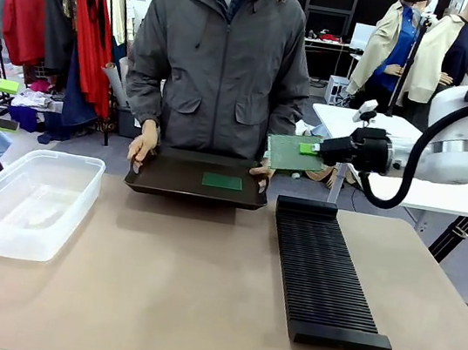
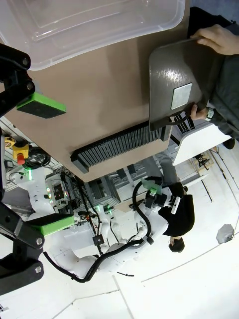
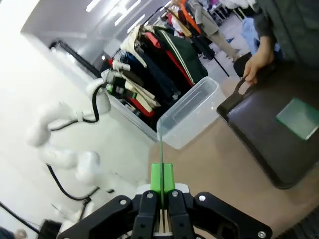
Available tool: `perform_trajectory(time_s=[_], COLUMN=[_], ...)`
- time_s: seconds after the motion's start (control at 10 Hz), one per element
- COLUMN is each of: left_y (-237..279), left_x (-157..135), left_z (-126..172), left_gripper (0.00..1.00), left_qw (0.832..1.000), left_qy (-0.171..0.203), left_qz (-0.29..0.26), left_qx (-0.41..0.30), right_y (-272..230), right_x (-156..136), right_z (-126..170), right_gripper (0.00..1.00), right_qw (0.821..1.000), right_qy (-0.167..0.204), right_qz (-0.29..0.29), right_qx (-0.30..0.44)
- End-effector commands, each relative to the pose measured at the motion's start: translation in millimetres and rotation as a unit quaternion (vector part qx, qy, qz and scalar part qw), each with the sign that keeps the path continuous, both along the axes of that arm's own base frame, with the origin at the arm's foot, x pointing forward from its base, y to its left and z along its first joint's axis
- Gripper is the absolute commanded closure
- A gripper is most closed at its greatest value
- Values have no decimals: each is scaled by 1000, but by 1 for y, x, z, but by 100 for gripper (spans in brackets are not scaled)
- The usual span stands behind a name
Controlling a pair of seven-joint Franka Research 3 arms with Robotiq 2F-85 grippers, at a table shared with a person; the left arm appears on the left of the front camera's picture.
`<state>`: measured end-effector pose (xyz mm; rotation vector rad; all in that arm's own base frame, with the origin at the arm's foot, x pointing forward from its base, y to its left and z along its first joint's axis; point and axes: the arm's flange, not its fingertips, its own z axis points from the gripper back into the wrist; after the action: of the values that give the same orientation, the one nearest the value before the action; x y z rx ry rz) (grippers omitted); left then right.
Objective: Sort PCBs into racks and boxes based on the side picked up.
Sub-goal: If the short side of the Blank PCB is picked up, insert it into the PCB Rack ; if the long side is picked up, place it in the Organizing box.
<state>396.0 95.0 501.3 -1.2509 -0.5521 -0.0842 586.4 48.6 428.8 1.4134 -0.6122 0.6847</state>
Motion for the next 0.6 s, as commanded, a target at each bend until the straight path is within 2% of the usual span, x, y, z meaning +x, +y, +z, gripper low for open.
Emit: perform_trajectory(time_s=[0.0,0.2,0.3,0.5], left_y=[0,0,0,0], left_x=[-1,-1,-1,-1], left_z=[1,1,1,1], left_gripper=[0,0,0,0], left_qw=[1000,1000,1000,1000], left_qy=[2,2,2,2], left_qz=[-1,-1,-1,-1], left_qx=[1,1,1,1], right_y=[-19,-44,-58,-80], right_x=[-13,-14,-13,-10], right_z=[-9,-21,-32,-53], right_gripper=[100,100,100,100], right_qw=[998,994,990,985], right_qy=[-63,-103,-139,-165], right_qz=[2,21,37,32], right_qx=[-12,3,1,34])
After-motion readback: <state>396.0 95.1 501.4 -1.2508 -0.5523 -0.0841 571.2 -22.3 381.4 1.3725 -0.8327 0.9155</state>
